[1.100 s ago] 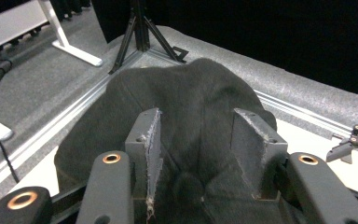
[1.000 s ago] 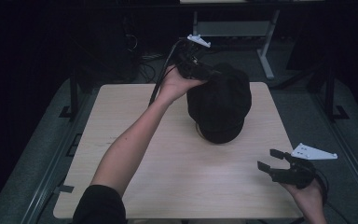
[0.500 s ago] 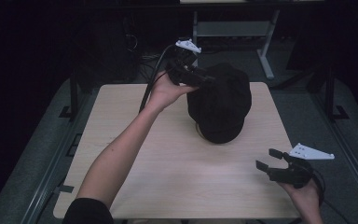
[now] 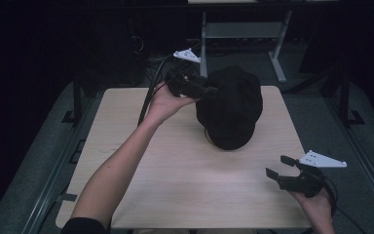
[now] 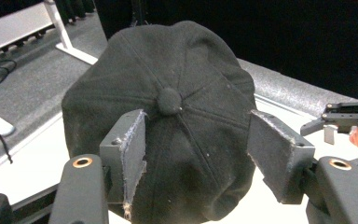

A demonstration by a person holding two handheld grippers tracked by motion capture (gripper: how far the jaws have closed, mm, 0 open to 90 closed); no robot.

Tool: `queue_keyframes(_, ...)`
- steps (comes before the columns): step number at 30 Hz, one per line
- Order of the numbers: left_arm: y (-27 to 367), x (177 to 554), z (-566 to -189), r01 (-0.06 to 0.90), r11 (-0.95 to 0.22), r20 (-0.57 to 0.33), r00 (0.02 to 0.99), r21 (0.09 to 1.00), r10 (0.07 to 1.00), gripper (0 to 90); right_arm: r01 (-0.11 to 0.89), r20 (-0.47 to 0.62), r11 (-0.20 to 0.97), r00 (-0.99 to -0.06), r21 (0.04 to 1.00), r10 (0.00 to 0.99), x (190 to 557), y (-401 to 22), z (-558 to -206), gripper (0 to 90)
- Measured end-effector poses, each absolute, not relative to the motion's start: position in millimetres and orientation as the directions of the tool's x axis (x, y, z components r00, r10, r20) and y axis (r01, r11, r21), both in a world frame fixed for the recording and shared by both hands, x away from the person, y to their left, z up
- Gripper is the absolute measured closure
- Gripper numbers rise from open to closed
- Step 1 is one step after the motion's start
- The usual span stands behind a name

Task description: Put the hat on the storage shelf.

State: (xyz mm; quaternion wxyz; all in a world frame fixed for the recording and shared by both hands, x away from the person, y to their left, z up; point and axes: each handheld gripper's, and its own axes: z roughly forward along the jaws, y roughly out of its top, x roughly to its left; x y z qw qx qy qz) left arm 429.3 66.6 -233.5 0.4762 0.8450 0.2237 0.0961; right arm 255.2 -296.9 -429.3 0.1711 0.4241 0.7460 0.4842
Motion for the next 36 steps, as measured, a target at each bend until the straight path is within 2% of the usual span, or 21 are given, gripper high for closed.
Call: queue_keyframes(36, 130, 379, -276, 0.326, -0.388, -0.115, 0.871, 0.862, 0.477, 33.1, 0.444, 0.105, 0.212, -0.588, 0.870, 0.802, 253, -279, -428, 19.1)
